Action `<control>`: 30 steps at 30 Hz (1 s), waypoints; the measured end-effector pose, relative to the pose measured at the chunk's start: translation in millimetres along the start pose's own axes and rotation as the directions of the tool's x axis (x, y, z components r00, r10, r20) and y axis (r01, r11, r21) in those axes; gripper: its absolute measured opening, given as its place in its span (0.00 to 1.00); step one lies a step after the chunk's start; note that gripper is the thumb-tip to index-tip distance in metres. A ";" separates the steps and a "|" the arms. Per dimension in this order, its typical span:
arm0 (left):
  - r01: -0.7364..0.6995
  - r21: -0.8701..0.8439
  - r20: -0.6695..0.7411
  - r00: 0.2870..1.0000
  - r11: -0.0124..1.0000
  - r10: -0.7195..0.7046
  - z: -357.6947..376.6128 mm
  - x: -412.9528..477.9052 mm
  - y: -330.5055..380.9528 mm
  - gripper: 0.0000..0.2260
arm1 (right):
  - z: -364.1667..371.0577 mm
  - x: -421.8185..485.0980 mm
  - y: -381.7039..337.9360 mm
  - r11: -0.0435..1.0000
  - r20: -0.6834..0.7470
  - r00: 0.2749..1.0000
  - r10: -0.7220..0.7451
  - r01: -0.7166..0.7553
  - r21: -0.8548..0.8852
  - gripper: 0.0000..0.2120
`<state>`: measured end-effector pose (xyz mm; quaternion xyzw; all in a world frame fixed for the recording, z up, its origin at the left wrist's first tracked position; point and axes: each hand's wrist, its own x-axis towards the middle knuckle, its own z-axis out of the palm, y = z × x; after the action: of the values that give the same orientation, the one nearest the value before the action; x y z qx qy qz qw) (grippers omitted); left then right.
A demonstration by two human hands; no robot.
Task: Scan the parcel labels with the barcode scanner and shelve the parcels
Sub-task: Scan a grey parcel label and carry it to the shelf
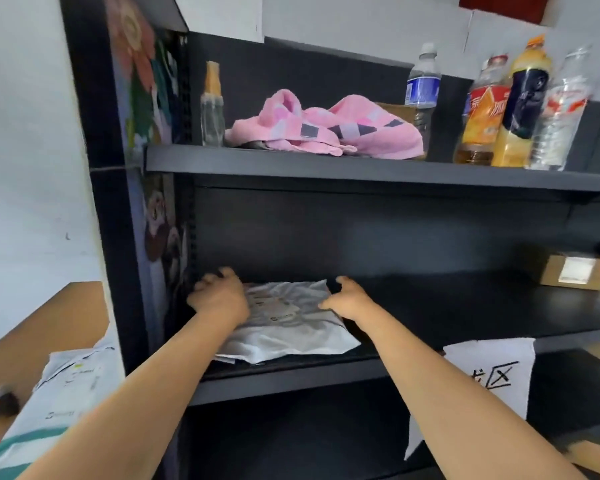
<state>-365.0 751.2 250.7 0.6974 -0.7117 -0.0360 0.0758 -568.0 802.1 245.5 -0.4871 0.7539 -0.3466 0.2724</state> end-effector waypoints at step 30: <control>0.100 0.246 -0.177 0.983 0.964 -0.057 -77.8 -353.1 -323.7 0.15 | 140.1 -346.3 -118.1 0.597 0.529 0.654 -0.541 0.741 -0.306 0.13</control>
<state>-27.5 1100.0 256.2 0.7298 -0.6731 0.1116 0.0441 -268.1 1052.1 278.2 -0.8396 0.5147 -0.1133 0.1318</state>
